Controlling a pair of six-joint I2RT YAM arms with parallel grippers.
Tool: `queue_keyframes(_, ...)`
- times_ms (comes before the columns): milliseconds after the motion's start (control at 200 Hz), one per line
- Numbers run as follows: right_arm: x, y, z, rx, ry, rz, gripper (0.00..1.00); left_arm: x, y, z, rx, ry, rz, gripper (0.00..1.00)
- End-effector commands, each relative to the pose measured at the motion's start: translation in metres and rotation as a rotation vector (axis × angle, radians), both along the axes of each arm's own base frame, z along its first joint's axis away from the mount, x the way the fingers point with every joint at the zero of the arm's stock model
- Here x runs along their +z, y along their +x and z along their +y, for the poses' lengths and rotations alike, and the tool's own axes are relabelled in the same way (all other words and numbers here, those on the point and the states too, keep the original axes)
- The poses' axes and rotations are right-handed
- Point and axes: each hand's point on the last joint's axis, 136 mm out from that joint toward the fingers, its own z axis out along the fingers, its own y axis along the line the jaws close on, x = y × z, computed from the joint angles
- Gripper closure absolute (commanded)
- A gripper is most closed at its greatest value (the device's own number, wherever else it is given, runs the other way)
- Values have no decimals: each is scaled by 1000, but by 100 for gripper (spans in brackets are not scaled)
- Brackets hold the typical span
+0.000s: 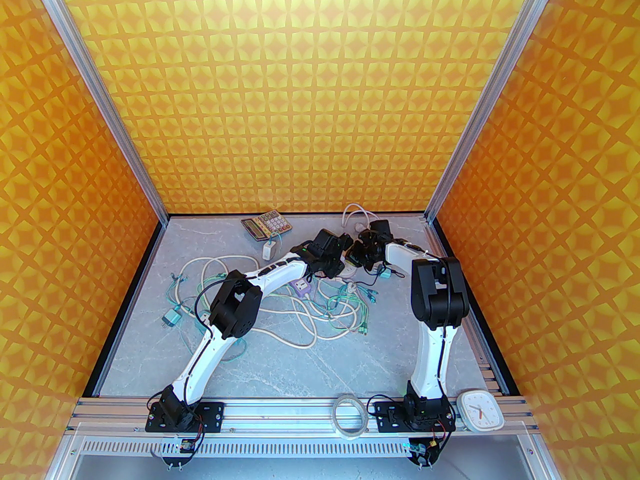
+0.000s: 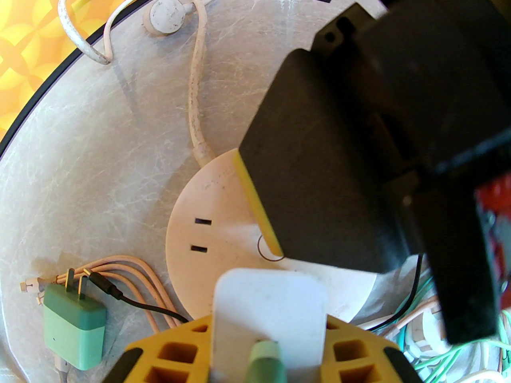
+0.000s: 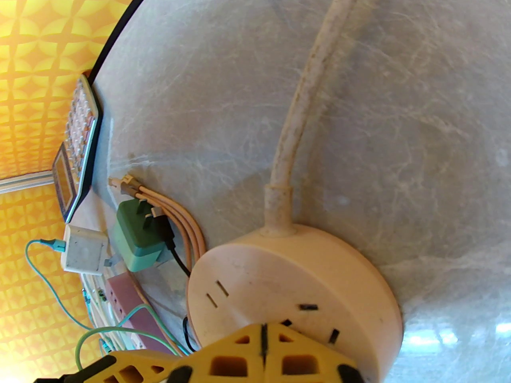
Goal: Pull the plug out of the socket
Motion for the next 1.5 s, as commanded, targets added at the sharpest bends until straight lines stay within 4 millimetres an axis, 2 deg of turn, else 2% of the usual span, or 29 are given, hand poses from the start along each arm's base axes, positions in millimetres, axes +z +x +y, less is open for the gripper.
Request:
queue_keyframes(0, -50, -46, -7, -49, -69, 250, 100, 19, 6, 18, 52, -9, 9, 100)
queue_keyframes(115, -59, -54, 11, -1, -117, 271, 100, 16, 4, 32, 62, 5, 17, 100)
queue_keyframes(280, -60, -47, 29, -22, -83, 257, 100, 24, 8, 61, 125, -9, -12, 100)
queue_keyframes(380, -56, -42, 36, -7, -83, 249, 100, 28, 6, 63, 117, -1, -17, 100)
queue_keyframes(565, -46, -43, 53, 31, -49, 221, 100, 16, 7, 61, 121, 1, 5, 100)
queue_keyframes(670, -55, -48, 43, 32, -118, 247, 100, 15, 8, 57, 113, -3, 3, 100)
queue_keyframes(860, -80, -61, 34, 57, -178, 324, 100, 29, 4, 38, 64, -21, -35, 100)
queue_keyframes(1045, -83, -60, 35, 55, -177, 330, 100, 36, -4, 29, 31, 15, -118, 100)
queue_keyframes(1165, -82, -61, 34, 59, -183, 333, 100, 38, -4, 41, 76, -37, -116, 100)
queue_keyframes(1235, -83, -61, 34, 61, -184, 337, 100, 39, 3, 53, 109, -86, -57, 100)
queue_keyframes(1265, -83, -61, 34, 61, -184, 337, 100, 42, 2, 53, 108, -118, -27, 100)
queue_keyframes(1285, -83, -62, 34, 61, -184, 337, 100, 43, 11, 64, 131, -138, -8, 100)
queue_keyframes(1330, -84, -62, 34, 61, -183, 338, 100, 47, 17, 70, 136, -177, 27, 100)
queue_keyframes(1395, -83, -61, 34, 60, -182, 337, 100, 54, 18, 69, 123, -182, 27, 100)
queue_keyframes(1495, -83, -61, 34, 60, -182, 337, 100, 59, 13, 57, 86, -152, 1, 100)
